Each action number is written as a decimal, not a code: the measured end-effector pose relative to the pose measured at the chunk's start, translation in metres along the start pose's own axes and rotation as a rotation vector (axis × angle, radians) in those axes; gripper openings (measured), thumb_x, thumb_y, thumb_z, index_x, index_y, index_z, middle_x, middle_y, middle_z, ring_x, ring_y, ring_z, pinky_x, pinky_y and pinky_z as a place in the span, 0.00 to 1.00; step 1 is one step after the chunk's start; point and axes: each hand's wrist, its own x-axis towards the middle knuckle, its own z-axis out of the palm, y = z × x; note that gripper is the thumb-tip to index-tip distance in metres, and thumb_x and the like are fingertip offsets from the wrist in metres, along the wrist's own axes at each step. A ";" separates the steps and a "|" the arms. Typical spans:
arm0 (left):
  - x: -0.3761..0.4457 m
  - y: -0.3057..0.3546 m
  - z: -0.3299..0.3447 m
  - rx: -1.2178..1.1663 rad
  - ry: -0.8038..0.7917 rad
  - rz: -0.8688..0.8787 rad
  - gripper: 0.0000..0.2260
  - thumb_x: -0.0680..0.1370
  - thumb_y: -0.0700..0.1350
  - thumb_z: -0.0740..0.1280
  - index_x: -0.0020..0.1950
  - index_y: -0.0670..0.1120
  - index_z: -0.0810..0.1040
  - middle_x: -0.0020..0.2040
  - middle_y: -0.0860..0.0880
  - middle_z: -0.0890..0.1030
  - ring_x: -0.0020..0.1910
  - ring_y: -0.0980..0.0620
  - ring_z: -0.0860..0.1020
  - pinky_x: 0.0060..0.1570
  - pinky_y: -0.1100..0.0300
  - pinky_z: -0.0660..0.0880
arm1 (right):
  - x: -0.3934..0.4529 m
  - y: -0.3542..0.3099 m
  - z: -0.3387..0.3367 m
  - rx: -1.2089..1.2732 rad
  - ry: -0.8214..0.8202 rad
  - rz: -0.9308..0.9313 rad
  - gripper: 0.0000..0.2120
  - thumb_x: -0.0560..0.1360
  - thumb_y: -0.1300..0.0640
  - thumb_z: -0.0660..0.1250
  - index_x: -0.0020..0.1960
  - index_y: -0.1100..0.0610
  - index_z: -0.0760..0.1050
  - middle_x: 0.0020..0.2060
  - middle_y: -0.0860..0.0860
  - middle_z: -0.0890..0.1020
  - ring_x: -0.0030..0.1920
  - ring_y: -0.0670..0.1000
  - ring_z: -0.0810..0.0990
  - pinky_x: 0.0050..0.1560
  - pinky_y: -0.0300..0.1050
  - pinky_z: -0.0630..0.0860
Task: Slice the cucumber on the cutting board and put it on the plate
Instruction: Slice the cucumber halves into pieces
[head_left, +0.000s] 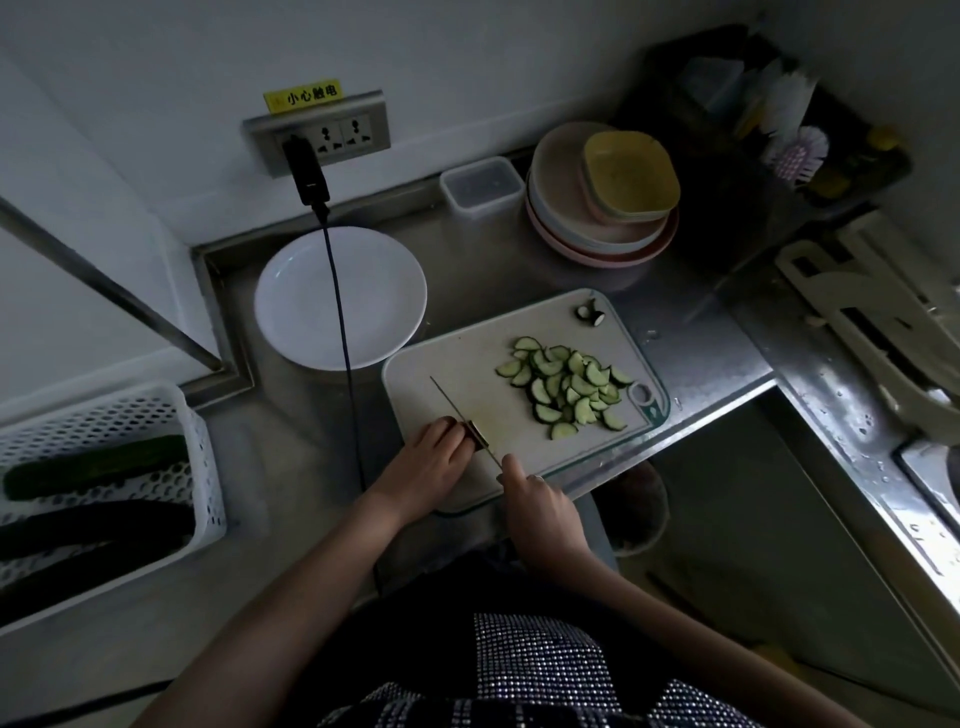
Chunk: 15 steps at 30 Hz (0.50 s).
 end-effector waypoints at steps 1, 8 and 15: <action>-0.001 0.000 0.001 0.001 0.004 0.002 0.14 0.73 0.39 0.56 0.58 0.38 0.67 0.52 0.41 0.67 0.51 0.41 0.69 0.48 0.50 0.77 | -0.001 0.000 0.000 -0.003 -0.001 -0.001 0.12 0.83 0.54 0.51 0.64 0.57 0.59 0.49 0.58 0.80 0.49 0.62 0.80 0.39 0.52 0.71; -0.003 0.000 0.001 -0.015 0.008 -0.004 0.14 0.74 0.40 0.57 0.58 0.38 0.68 0.52 0.41 0.68 0.52 0.40 0.70 0.49 0.49 0.76 | 0.000 -0.001 0.004 -0.027 0.000 0.003 0.13 0.82 0.57 0.53 0.65 0.57 0.58 0.49 0.58 0.80 0.48 0.61 0.80 0.38 0.50 0.71; -0.003 0.001 0.002 -0.010 -0.008 -0.022 0.12 0.72 0.39 0.55 0.55 0.38 0.67 0.55 0.40 0.67 0.54 0.40 0.68 0.48 0.48 0.77 | 0.001 -0.006 -0.002 0.008 -0.040 0.088 0.11 0.79 0.63 0.54 0.60 0.57 0.61 0.48 0.58 0.80 0.49 0.62 0.80 0.38 0.50 0.70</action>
